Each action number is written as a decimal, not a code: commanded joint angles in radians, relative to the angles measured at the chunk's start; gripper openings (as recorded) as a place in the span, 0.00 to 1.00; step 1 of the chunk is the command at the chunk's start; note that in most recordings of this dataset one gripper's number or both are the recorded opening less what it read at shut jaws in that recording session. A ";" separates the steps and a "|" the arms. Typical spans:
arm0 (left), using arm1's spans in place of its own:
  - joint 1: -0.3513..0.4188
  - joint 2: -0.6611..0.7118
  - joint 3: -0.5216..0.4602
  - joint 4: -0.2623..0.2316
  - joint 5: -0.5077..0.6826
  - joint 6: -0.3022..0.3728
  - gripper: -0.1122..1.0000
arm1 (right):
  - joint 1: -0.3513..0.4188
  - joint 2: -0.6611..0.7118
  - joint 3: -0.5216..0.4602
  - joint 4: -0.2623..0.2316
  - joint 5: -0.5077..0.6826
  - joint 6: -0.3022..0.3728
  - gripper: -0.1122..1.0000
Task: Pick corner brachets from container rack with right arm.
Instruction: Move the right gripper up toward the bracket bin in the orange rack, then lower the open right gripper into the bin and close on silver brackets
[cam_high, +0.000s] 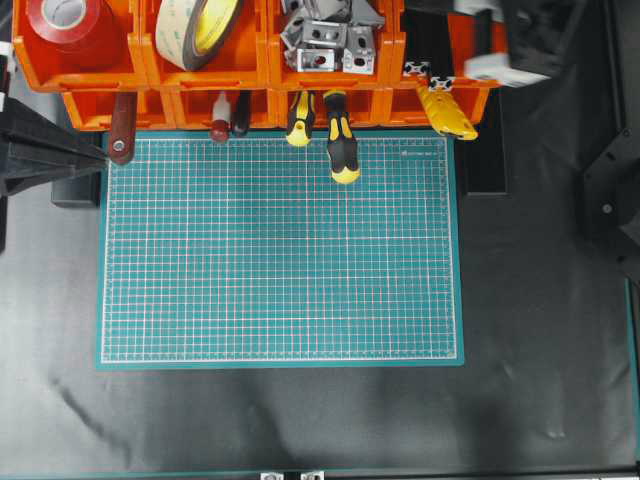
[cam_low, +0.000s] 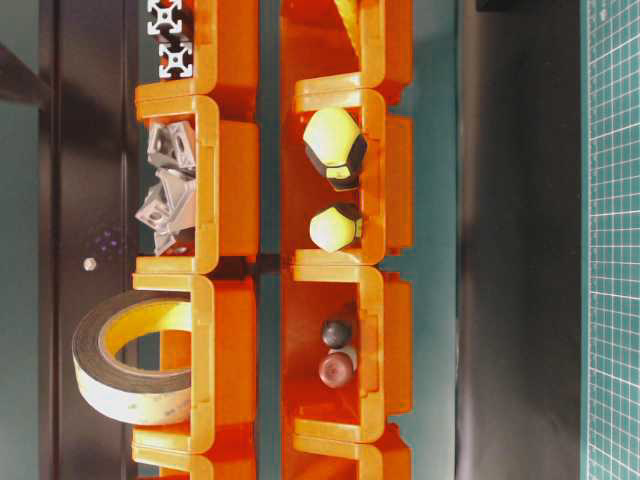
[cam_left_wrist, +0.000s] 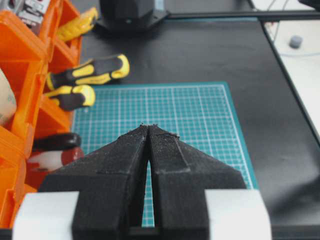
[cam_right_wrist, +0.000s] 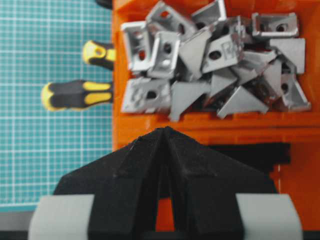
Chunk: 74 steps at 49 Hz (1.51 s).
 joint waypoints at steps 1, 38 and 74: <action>-0.002 0.003 -0.031 0.003 -0.005 -0.003 0.10 | -0.020 0.026 -0.049 -0.002 -0.006 -0.009 0.15; -0.008 0.017 -0.032 0.002 -0.003 -0.005 0.10 | -0.063 0.229 -0.184 -0.005 0.044 -0.048 0.87; -0.005 0.015 -0.031 0.003 -0.003 -0.006 0.10 | -0.083 0.282 -0.173 0.000 0.051 0.012 0.79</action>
